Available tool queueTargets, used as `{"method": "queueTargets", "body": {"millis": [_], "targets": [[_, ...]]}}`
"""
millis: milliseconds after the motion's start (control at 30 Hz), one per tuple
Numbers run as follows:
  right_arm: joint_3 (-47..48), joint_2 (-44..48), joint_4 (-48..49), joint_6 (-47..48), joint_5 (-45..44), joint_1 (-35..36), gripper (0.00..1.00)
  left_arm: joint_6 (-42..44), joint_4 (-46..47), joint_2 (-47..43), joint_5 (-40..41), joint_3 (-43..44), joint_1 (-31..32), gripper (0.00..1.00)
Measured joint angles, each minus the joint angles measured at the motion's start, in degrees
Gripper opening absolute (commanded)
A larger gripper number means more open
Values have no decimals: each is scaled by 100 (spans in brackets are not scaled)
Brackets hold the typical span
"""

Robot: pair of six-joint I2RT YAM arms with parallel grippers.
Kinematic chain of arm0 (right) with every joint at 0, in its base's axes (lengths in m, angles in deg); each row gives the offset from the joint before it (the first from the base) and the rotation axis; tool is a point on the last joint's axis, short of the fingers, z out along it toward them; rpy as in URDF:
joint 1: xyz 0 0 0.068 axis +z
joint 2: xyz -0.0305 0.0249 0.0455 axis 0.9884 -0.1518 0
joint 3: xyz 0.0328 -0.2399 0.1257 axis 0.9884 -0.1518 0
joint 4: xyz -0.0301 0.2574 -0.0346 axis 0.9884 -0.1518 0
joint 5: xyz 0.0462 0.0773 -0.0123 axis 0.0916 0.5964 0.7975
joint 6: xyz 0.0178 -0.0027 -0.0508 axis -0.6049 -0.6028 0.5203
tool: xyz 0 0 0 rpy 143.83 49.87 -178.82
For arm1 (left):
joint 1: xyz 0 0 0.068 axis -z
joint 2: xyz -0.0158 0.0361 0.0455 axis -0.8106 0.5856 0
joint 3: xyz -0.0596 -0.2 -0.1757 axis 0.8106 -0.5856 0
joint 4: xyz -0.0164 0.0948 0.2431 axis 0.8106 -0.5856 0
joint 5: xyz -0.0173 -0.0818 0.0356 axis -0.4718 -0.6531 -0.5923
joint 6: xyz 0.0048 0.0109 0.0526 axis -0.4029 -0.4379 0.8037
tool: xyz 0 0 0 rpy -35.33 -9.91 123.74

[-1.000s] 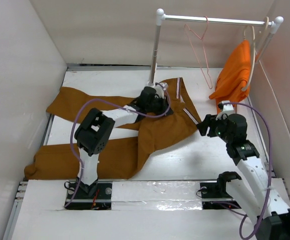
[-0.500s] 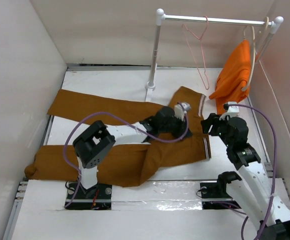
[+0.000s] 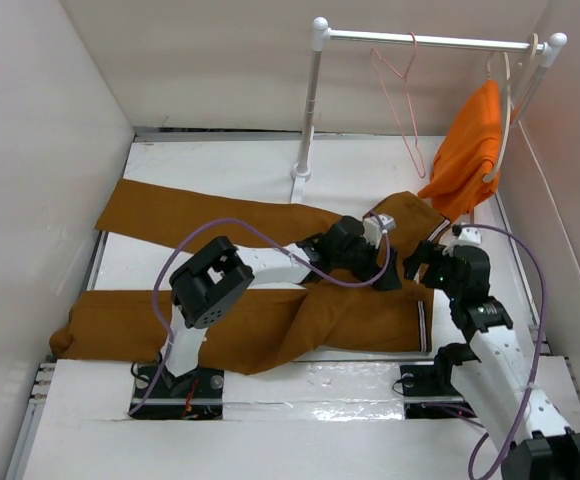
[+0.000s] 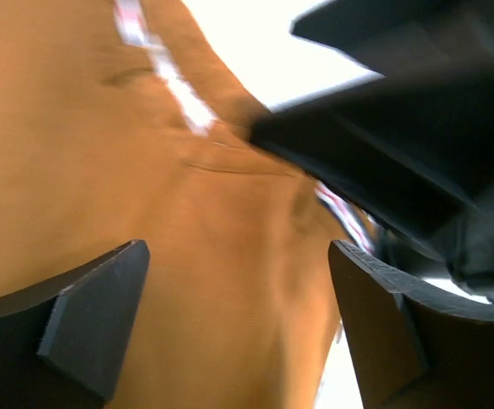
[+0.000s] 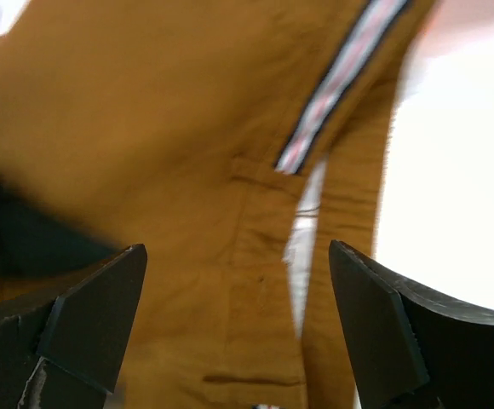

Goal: Place the trousers on the hanger
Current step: Flatten out the trousers at the center of the board.

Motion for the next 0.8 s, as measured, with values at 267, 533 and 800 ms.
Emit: {"method": "queueTargets", "body": {"millis": [267,533,800], "targets": [[455,-831,426,20,-337,-949,96,269,-212,-767,-31,-212,573,88],[1008,-3053,1488,319,756,-1746,74,162,42,-2750,1478,-769,-704,82],[1187,-4033,2433,413,1884,-2083,82,-450,-17,-2483,2485,-1644,-2796,84]]}}
